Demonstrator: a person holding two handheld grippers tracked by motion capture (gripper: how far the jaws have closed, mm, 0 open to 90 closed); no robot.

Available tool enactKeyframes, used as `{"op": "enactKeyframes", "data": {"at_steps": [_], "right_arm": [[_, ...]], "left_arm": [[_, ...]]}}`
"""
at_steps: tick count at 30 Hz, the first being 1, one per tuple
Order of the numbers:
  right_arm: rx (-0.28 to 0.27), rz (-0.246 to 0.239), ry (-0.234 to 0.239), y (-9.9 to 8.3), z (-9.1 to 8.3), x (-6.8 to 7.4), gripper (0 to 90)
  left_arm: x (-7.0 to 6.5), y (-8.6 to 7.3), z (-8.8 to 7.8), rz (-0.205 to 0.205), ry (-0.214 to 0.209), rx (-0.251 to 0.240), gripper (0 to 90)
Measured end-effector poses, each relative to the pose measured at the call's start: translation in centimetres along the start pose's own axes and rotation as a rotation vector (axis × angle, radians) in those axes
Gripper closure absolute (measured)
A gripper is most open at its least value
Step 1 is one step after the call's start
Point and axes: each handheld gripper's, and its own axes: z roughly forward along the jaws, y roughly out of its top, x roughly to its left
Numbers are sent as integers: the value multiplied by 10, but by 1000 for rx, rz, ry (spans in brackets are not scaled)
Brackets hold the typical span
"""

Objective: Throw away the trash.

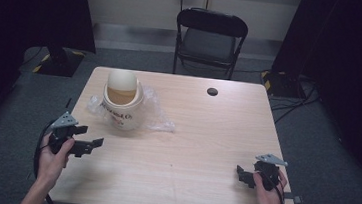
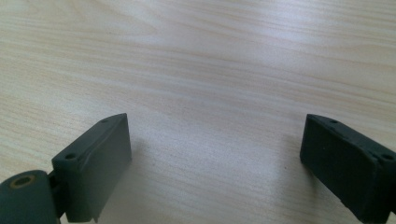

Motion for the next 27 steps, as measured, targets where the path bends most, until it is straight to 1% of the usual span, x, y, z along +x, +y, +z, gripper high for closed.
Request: {"op": "enactKeyframes", "data": {"at_steps": [1, 2, 3, 4, 5, 7, 8, 9, 12, 15, 17, 19, 20, 21, 22, 23, 24, 26, 27], "right_arm": [[0, 0, 0, 0, 0, 0, 83], [0, 0, 0, 0, 0, 0, 83], [0, 0, 0, 0, 0, 0, 83], [0, 0, 0, 0, 0, 0, 83], [0, 0, 0, 0, 0, 0, 83], [0, 0, 0, 0, 0, 0, 83], [0, 0, 0, 0, 0, 0, 83], [0, 0, 0, 0, 0, 0, 83], [0, 0, 0, 0, 0, 0, 82], [0, 0, 0, 0, 0, 0, 83], [0, 0, 0, 0, 0, 0, 83], [0, 0, 0, 0, 0, 0, 83], [0, 0, 0, 0, 0, 0, 83], [0, 0, 0, 0, 0, 0, 83], [0, 0, 0, 0, 0, 0, 83], [0, 0, 0, 0, 0, 0, 83], [0, 0, 0, 0, 0, 0, 83], [0, 0, 0, 0, 0, 0, 83], [0, 0, 0, 0, 0, 0, 83]], "left_arm": [[0, -3, 0, -5, -2, 2, 165], [0, -6, 0, 2, 4, 11, 165], [-1, -13, 1, 2, 13, 16, 164], [-1, -17, 2, -3, 14, 18, 164], [-1, -17, 2, -3, 14, 18, 164], [-1, -25, 4, -7, 27, 28, 160], [-1, -31, 7, -7, 32, 42, 160], [-1, -31, 7, -7, 32, 42, 160], [-1, -42, 12, -14, 56, 52, 160], [0, -52, 18, -21, 52, 68, 160], [-1, -56, 21, -7, 64, 89, 160], [-2, -59, 23, -1, 65, 93, 160], [-2, -60, 25, -4, 72, 97, 160], [-3, -63, 29, 3, 78, 106, 160], [-3, -63, 29, 3, 78, 106, 161], [-4, -65, 33, 12, 90, 115, 161], [-4, -65, 33, 12, 90, 115, 163], [-4, -66, 38, 41, 134, 118, 159], [-5, -66, 39, 57, 132, 109, 157]]}}
